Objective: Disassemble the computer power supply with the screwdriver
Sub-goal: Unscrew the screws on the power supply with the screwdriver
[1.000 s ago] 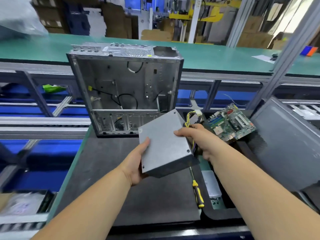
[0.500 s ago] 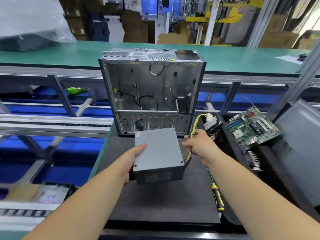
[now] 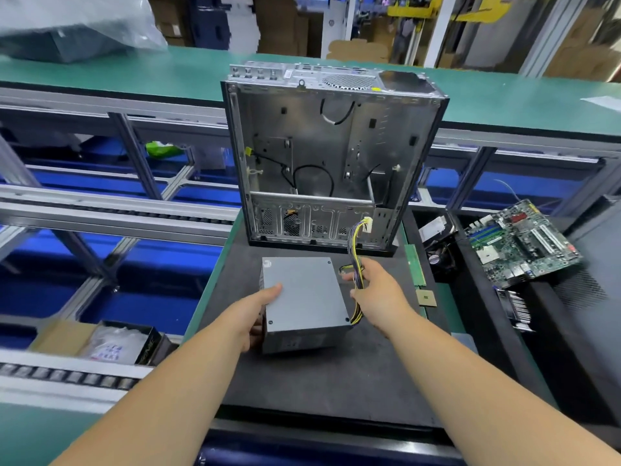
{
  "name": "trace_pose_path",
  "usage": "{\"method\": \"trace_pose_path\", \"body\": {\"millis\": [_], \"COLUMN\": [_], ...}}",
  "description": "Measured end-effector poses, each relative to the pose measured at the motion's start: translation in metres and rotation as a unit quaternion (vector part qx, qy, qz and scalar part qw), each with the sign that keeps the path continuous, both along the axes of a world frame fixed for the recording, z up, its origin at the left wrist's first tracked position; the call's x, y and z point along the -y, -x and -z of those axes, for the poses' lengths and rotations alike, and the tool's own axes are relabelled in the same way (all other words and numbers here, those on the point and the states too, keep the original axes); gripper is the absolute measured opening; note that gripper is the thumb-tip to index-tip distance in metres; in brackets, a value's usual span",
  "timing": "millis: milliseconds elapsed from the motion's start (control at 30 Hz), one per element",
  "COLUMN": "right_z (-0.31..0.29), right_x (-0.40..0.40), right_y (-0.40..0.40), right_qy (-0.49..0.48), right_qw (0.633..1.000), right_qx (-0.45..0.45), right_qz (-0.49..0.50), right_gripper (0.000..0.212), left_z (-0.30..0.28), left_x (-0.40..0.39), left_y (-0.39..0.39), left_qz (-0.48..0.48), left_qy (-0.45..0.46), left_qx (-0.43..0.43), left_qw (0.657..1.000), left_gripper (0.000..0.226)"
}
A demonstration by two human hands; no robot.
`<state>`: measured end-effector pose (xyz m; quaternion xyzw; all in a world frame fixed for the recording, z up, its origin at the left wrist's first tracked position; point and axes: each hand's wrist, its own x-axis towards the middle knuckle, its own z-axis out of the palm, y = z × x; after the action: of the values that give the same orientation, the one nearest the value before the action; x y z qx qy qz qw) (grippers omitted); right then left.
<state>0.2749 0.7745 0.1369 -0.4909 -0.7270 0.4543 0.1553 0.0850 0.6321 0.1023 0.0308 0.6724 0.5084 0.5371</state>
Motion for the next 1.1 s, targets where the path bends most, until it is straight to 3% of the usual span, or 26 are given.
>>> {"method": "trace_pose_path", "body": {"millis": [133, 300, 500, 533, 600, 667, 833, 1033, 1100], "right_z": [0.002, 0.003, 0.008, 0.009, 0.011, 0.012, 0.01, 0.013, 0.014], "right_x": [0.001, 0.006, 0.013, 0.016, 0.021, 0.027, 0.032, 0.026, 0.018], "right_y": [0.0, 0.009, 0.019, 0.02, 0.024, 0.028, 0.033, 0.027, 0.024], "right_qy": [0.005, 0.014, -0.015, -0.016, -0.001, 0.0, 0.001, 0.051, 0.061], "right_qw": [1.0, 1.0, 0.999, 0.998, 0.998, 0.997, 0.995, 0.996, 0.994], "right_qx": [0.005, 0.008, 0.039, 0.054, 0.068, 0.079, 0.087, -0.006, 0.002], "right_qz": [0.009, 0.025, 0.033, 0.017, -0.008, -0.026, -0.048, -0.067, -0.087], "right_gripper": [0.052, 0.05, 0.042, 0.054, 0.099, 0.121, 0.117, 0.117, 0.118], "left_z": [-0.002, -0.003, 0.0, 0.0, -0.001, -0.002, -0.001, 0.004, 0.005], "left_x": [-0.005, -0.01, -0.012, -0.015, -0.019, -0.024, -0.024, -0.017, -0.013], "left_y": [0.013, 0.031, 0.055, 0.058, 0.064, 0.068, 0.075, 0.081, 0.083], "left_qz": [0.034, 0.082, 0.165, 0.154, 0.135, 0.15, 0.236, 0.257, 0.258], "left_qy": [-0.016, 0.013, 0.021, 0.01, -0.029, -0.075, -0.111, -0.134, -0.136], "left_qx": [0.01, -0.077, -0.198, -0.218, -0.246, -0.265, -0.266, -0.278, -0.28], "left_qw": [0.999, 0.994, 0.966, 0.964, 0.959, 0.95, 0.928, 0.916, 0.915], "left_gripper": [0.049, 0.03, 0.036, 0.047, 0.067, 0.072, 0.069, 0.069, 0.071]}}
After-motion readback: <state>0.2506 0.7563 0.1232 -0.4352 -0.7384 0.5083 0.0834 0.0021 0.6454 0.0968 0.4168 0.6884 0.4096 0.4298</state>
